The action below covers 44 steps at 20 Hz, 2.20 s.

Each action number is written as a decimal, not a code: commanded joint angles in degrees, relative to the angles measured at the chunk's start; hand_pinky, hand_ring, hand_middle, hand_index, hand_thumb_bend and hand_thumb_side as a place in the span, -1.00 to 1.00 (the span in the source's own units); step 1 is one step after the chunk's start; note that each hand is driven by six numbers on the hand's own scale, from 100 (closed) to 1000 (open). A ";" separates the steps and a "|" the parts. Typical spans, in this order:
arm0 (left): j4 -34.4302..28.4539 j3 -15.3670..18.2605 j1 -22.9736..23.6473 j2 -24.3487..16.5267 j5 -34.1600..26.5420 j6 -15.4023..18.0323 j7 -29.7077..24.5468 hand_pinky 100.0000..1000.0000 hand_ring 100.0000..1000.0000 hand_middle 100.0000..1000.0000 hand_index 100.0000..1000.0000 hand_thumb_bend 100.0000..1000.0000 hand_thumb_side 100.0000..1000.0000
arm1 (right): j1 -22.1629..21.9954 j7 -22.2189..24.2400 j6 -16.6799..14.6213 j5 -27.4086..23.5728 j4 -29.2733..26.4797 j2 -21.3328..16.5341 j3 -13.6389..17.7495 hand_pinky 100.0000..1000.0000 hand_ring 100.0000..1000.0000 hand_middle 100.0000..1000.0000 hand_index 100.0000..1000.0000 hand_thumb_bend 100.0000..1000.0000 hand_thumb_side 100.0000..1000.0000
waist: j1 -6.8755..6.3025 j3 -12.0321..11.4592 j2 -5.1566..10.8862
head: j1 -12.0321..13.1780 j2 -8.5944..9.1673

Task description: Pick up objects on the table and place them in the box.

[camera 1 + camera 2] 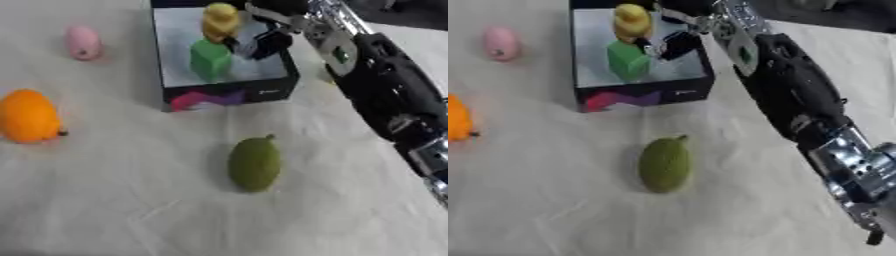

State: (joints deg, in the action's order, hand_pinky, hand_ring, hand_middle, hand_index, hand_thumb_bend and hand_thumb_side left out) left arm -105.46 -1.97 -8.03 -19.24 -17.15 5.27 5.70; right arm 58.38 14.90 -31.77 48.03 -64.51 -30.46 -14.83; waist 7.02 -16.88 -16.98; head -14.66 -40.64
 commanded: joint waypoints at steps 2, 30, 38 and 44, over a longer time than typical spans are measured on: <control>-0.60 0.39 0.05 -0.54 0.27 0.01 0.00 0.90 0.48 0.23 0.38 -0.82 0.82 | 0.86 0.48 -0.29 0.43 0.05 -1.06 1.40 0.69 0.78 0.60 0.87 -0.62 0.28 | 0.15 0.22 0.29 | 0.16 0.56; 0.12 2.61 4.50 -1.07 1.52 0.80 1.98 0.90 0.48 0.22 0.35 -0.83 0.81 | -8.02 9.92 -0.45 -20.85 -6.00 -19.29 5.67 0.78 0.83 0.65 0.91 -0.65 -0.02 | -1.03 6.77 3.44 | 3.92 -3.48; 0.03 3.23 4.49 -0.89 1.66 0.96 2.60 0.90 0.48 0.23 0.35 -0.83 0.80 | -17.83 13.60 -1.16 -27.65 -10.80 -26.71 8.19 0.79 0.85 0.67 0.92 -0.67 -0.10 | -1.14 8.08 3.34 | 4.60 -3.38; 0.03 3.08 4.27 -0.90 1.67 0.89 2.31 0.91 0.48 0.23 0.34 -0.83 0.80 | -18.09 19.47 -2.72 -30.14 -8.38 -27.32 8.12 0.80 0.86 0.68 0.92 -0.74 -0.25 | -1.25 8.03 3.01 | 4.44 -2.68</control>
State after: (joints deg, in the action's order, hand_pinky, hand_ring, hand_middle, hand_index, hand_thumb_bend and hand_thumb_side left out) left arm -104.73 0.83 -3.51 -19.26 -15.60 6.10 8.04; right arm 39.38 33.00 -33.94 18.71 -73.03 -54.95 -7.59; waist 6.84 -8.91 -15.57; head -10.15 -43.74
